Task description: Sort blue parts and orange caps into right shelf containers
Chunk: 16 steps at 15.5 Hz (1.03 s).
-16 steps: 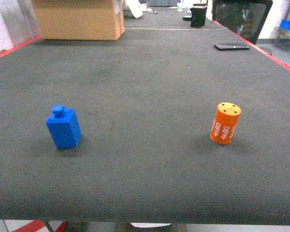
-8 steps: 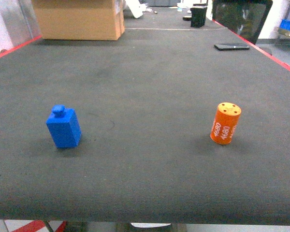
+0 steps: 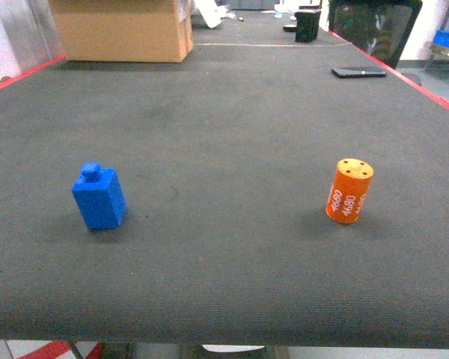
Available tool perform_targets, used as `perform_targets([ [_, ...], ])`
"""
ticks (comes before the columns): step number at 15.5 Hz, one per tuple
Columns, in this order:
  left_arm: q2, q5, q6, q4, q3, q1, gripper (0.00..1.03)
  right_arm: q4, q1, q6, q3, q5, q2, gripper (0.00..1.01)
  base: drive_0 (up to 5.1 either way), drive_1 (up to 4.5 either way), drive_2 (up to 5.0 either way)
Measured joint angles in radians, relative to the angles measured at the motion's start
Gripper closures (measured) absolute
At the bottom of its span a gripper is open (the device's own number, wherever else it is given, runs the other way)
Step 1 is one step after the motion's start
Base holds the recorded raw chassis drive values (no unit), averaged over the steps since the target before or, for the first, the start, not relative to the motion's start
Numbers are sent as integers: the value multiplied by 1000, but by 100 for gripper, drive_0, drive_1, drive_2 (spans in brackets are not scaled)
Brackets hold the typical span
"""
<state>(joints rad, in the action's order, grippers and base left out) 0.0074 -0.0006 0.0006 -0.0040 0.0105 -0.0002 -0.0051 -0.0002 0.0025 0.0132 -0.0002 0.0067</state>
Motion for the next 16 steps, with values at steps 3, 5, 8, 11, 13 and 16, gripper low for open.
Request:
perform_targets([
  [3, 0, 0, 0, 0, 0, 0, 5, 0, 0, 0, 0, 0, 0, 3, 0, 0, 0],
  [5, 0, 0, 0, 0, 0, 0, 5, 0, 0, 0, 0, 0, 0, 3, 0, 0, 0],
  [8, 0, 0, 0, 0, 0, 0, 5, 0, 0, 0, 0, 0, 0, 3, 0, 0, 0],
  [11, 21, -84, -10, -51, 14, -28, 5, -33, 34, -12, 7, 88, 17, 3, 0, 0, 0],
  [13, 339, -414, -57, 170, 38, -224, 5, 198, 306, -13, 9, 402, 309, 3, 0, 0, 0],
  [16, 869, -380, -65, 685, 122, -206, 5, 676, 399, -3, 111, 400, 846, 3, 0, 0, 0],
])
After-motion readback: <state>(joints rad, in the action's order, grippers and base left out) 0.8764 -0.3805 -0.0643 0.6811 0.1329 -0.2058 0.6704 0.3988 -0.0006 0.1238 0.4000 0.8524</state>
